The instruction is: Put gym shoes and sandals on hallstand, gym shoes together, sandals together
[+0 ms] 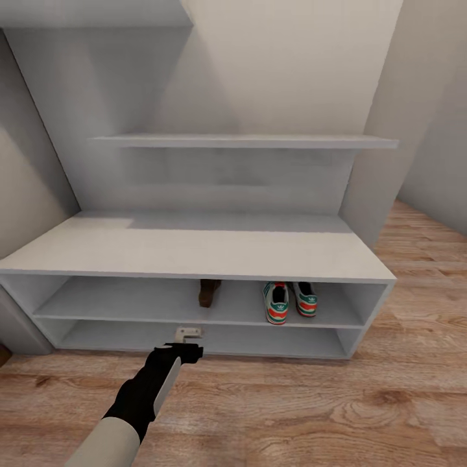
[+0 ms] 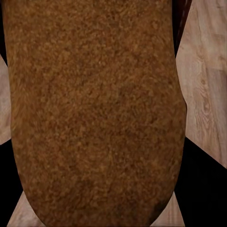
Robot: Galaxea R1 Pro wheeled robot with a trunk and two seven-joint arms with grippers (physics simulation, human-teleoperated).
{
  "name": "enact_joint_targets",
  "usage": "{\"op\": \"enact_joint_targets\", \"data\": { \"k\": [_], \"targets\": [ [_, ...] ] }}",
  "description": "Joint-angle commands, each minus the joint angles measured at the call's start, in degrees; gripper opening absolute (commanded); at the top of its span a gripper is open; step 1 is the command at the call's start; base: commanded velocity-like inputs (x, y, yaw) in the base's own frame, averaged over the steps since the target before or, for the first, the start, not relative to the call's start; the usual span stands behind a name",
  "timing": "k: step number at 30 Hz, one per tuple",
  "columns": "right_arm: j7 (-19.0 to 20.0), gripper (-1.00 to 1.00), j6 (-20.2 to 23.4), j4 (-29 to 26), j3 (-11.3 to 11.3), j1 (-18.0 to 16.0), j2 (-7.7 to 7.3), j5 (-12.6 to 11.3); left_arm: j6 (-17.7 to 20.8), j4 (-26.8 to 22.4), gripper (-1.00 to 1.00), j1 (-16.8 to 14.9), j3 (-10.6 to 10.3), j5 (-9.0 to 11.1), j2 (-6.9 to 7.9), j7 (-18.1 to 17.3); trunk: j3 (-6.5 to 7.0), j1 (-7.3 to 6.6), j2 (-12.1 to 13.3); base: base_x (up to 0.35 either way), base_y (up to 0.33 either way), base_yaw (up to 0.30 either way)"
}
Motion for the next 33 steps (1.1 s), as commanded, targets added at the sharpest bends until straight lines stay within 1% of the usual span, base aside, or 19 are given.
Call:
{"op": "enact_joint_targets", "data": {
  "k": [1, 5, 11, 12, 24, 33],
  "targets": [
    [-0.4, -1.00, 0.1, -0.1, -0.3, 0.0, 0.07, -0.6, 0.6, -0.1, 1.00, 0.0, -0.1, 0.4, 0.03, 0.8, -0.05, -0.01, 0.0, 0.000, 0.000, 0.000],
    [-0.4, -1.00, 0.1, -0.1, -1.6, 0.0, 0.15, -0.6, 1.9, -0.1, 1.00, 0.0, -0.1, 0.4, 0.00, 2.0, -0.05, -0.01, 0.0, 0.000, 0.000, 0.000],
    [-0.4, -1.00, 0.1, -0.1, -3.6, 0.0, 0.19, -0.6, 3.8, -0.1, 1.00, 0.0, -0.2, 0.5, -0.01, 2.0, -0.05, -0.01, 0.0, -0.040, 0.054, 0.000],
    [-0.4, -1.00, 0.1, -0.1, -5.2, 0.0, 0.19, -0.6, 3.8, -0.1, 1.00, 0.0, -0.2, 0.5, -0.01, 2.0, -0.05, -0.01, 0.0, -0.135, 0.173, 0.000],
    [-0.3, -1.00, 0.1, -0.1, -5.2, 0.0, 0.20, -0.5, 3.8, -0.1, 1.00, 0.0, -0.2, 0.5, -0.01, 2.0, -0.05, -0.01, 0.0, -0.180, 0.260, 0.000],
    [-0.3, -1.00, 0.1, -0.1, -5.0, 0.0, 0.20, -0.4, 3.8, -0.1, 1.00, 0.0, -0.1, 0.5, -0.01, 2.0, -0.05, -0.01, 0.0, -0.132, 0.287, 0.000]
  ]
}}
